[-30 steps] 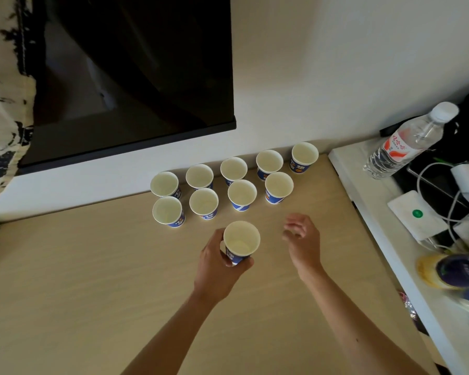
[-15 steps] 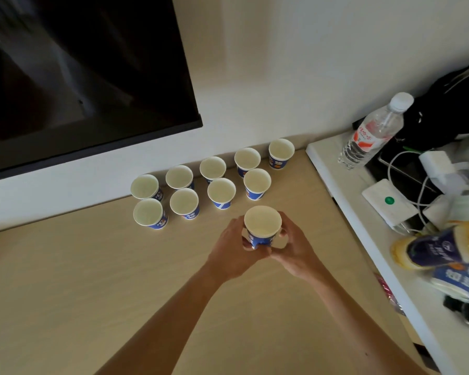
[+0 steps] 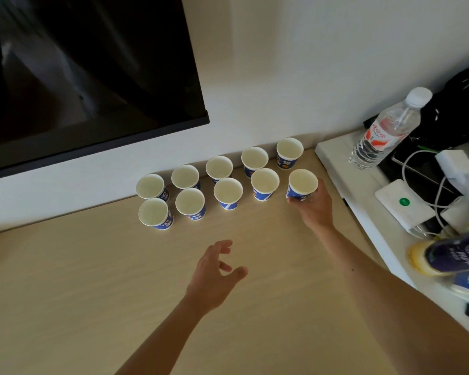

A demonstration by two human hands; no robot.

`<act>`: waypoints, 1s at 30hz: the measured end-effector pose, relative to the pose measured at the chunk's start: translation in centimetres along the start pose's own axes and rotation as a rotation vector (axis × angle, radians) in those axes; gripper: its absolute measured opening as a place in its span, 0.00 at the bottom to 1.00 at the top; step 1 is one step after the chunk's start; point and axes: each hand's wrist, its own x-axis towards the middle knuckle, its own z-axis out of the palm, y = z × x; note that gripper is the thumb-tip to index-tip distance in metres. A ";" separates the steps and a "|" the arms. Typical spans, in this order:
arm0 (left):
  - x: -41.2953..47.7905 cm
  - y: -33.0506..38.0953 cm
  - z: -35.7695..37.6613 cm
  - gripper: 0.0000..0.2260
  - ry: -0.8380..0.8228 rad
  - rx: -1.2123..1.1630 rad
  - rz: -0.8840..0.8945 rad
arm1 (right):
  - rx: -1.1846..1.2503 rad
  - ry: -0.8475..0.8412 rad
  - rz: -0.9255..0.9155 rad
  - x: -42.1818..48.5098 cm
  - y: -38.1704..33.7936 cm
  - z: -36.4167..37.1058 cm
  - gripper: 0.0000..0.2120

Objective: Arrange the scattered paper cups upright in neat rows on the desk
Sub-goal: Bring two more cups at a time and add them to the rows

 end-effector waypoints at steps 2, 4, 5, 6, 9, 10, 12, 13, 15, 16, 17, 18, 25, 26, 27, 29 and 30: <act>-0.2 -0.9 -0.6 0.26 0.022 -0.006 -0.014 | -0.002 0.004 -0.003 0.7 0.1 0.4 0.32; -0.4 -1.7 -1.2 0.26 0.048 -0.014 -0.029 | -0.005 0.015 -0.007 1.2 0.0 0.8 0.33; -0.5 -2.0 -1.5 0.25 0.060 -0.014 -0.036 | -0.004 0.024 -0.002 1.4 -0.1 0.9 0.32; -0.5 -2.4 -1.8 0.25 0.068 -0.017 -0.042 | -0.002 0.031 0.001 1.6 -0.2 1.0 0.32; -0.7 -3.0 -2.4 0.25 0.085 -0.032 -0.053 | -0.005 0.043 -0.005 2.0 -0.3 1.3 0.32; -0.7 -3.2 -2.5 0.25 0.090 -0.038 -0.056 | -0.002 0.046 -0.005 2.0 -0.3 1.4 0.31; -0.8 -3.5 -2.6 0.24 0.099 -0.044 -0.063 | 0.000 0.046 -0.003 2.2 -0.4 1.5 0.31; -1.0 -3.6 -2.6 0.24 0.101 -0.045 -0.065 | -0.005 0.045 -0.006 2.2 -0.3 1.4 0.32; -1.2 -3.8 -2.7 0.24 0.098 -0.045 -0.062 | -0.022 0.039 -0.016 2.4 -0.2 1.3 0.32; -1.3 -4.0 -2.7 0.25 0.100 -0.043 -0.060 | -0.029 0.036 -0.021 2.4 -0.1 1.3 0.32; -1.4 -4.1 -2.9 0.25 0.102 -0.040 -0.060 | -0.034 0.033 -0.022 2.5 -0.1 1.2 0.33; -1.5 -4.1 -2.9 0.25 0.101 -0.038 -0.060 | -0.038 0.029 -0.019 2.5 -0.1 1.1 0.34; -2.8 -4.3 -4.3 0.25 0.133 -0.079 -0.056 | -0.038 0.168 0.070 -3.7 1.1 0.6 0.34; -3.3 -4.5 -4.7 0.25 0.144 -0.093 -0.057 | -0.017 0.191 0.078 -5.6 1.2 0.9 0.34; -3.7 -4.8 -5.2 0.25 0.158 -0.106 -0.062 | -0.001 0.207 0.077 -7.5 1.0 1.3 0.33; -4.8 -5.7 -6.6 0.25 0.187 -0.132 -0.080 | 0.019 0.196 0.071 -11.3 0.1 2.8 0.31; -5.3 -6.2 -7.3 0.25 0.202 -0.147 -0.088 | 0.032 0.175 0.063 -13.0 -0.7 3.8 0.30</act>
